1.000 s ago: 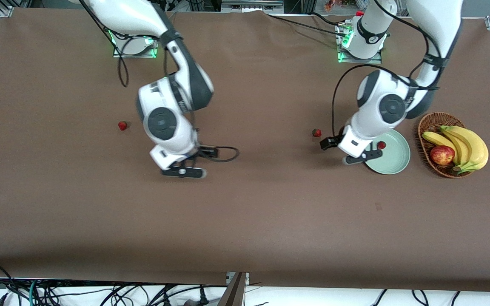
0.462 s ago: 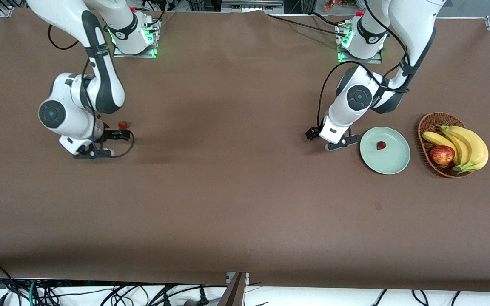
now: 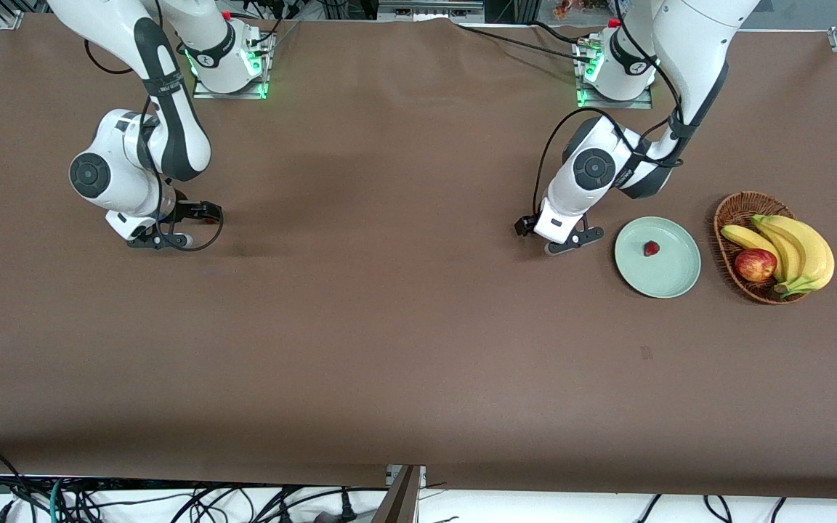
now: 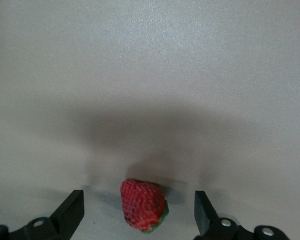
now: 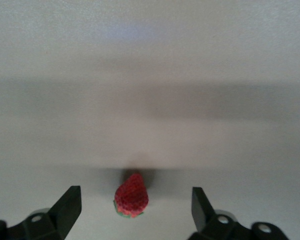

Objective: Collect all strawberries into plate
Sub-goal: 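Carry the strawberry to the plate while the right gripper grasps the last, then release the strawberry on the plate while the right gripper sets one mid-table, then grasp the last strawberry with the left gripper while the right gripper retracts, then carry the last strawberry onto the plate and open the left gripper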

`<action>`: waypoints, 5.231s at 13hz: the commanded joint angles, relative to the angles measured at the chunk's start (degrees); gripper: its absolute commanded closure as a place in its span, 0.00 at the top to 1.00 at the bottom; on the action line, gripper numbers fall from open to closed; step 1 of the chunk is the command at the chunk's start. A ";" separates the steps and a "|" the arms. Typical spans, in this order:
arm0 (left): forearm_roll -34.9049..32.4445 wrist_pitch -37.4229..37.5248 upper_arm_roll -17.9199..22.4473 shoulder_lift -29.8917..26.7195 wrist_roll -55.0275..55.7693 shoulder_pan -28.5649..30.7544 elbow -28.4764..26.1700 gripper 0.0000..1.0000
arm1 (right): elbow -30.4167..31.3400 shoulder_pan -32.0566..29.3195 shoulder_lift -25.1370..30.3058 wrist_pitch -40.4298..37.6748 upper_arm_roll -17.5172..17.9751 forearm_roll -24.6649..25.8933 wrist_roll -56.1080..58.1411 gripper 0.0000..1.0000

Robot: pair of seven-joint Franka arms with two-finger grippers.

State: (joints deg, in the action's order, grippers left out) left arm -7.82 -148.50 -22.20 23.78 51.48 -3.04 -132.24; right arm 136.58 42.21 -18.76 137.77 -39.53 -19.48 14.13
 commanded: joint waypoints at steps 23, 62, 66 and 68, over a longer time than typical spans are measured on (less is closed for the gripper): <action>13.71 14.99 26.77 0.91 -51.39 1.37 12.53 0.26 | -51.00 2.17 -27.96 2.41 29.67 -16.74 -43.41 0.06; -12.13 9.81 -0.30 20.60 14.61 -9.62 36.18 0.40 | -44.12 -31.66 19.90 -48.47 37.25 20.17 -20.12 1.00; -12.05 14.26 -0.39 19.38 14.53 -8.83 38.80 0.11 | -48.16 -31.58 18.67 -49.70 37.25 20.45 -20.46 1.00; -10.39 19.02 -0.47 17.54 10.51 -6.82 40.57 0.10 | -48.34 -32.19 18.41 -49.62 37.07 20.45 -19.76 1.00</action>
State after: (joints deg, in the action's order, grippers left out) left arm -18.11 -134.34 -22.39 43.27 64.77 -11.77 -93.93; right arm 89.92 11.39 0.29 89.46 -3.18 0.07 -6.98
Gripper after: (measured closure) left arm 0.661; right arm 0.000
